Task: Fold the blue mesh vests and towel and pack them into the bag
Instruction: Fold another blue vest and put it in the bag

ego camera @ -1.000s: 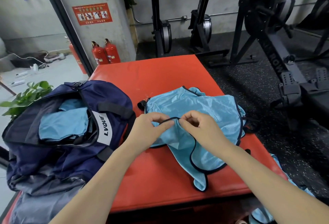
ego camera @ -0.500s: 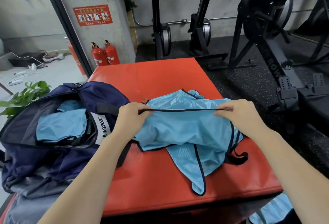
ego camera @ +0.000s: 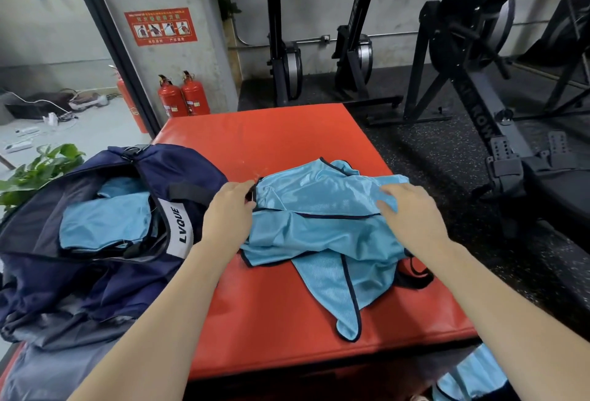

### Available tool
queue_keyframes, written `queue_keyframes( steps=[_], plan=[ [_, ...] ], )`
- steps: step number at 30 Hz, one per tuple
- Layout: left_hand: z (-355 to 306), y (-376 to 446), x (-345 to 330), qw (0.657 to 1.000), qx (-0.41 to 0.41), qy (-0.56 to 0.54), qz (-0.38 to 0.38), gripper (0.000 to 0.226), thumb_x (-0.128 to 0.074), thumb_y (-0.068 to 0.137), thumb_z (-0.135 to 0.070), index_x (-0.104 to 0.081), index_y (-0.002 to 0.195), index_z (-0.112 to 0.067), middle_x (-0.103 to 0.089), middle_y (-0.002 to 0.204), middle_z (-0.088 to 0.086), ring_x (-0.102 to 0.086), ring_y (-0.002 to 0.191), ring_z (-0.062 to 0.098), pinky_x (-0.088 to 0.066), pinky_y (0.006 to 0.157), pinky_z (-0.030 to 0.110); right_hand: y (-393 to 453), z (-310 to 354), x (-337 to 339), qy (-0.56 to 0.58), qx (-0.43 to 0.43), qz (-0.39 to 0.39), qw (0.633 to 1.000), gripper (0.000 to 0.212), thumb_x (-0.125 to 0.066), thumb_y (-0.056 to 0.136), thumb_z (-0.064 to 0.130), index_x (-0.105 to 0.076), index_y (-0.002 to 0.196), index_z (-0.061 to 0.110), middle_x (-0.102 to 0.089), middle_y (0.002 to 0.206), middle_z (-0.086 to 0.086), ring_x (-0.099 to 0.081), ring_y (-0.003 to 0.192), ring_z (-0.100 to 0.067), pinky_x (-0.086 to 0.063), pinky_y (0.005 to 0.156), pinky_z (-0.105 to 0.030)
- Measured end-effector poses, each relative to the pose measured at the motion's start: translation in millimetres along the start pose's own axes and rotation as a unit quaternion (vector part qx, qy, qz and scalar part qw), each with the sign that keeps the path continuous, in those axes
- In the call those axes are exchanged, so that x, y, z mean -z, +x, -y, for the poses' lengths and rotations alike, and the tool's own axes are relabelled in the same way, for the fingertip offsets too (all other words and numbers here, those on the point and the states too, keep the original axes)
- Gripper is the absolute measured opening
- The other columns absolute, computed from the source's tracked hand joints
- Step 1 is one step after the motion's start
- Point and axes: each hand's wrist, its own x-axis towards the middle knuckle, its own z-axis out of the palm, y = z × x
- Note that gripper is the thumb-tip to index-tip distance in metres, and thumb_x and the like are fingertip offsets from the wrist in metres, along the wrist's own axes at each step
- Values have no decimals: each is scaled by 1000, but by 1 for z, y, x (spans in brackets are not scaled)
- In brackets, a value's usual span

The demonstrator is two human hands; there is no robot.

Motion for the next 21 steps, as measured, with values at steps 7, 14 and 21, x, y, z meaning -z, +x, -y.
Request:
queue_keyframes(
  steps=[7, 14, 21],
  plan=[
    [-24, -51, -21, 975, -170, -37, 142, 22, -60, 95, -22, -73, 113, -26, -69, 106, -7, -60, 98, 13, -48, 93, 35, -64, 54, -20, -38, 15, 222, 974, 27, -58, 91, 51, -55, 92, 24, -62, 86, 2, -63, 88, -24, -48, 70, -34],
    [-20, -53, -41, 964, -183, 32, 189, 34, -48, 102, -37, -60, 133, -32, -53, 137, -9, -38, 133, 14, -29, 110, 39, -81, 60, -44, 111, -51, 211, 970, 24, -71, 86, 23, -59, 106, 19, -64, 87, 6, -61, 84, -14, -51, 77, -30],
    [-2, -19, -72, 965, -104, 53, 236, 42, -38, 103, -47, -49, 142, -38, -40, 151, 4, -27, 146, 24, -28, 115, 51, -57, 38, -53, 155, -35, 206, 966, 18, -65, 93, 16, -65, 110, 17, -59, 87, 12, -57, 79, -4, -47, 77, -19]
  ],
)
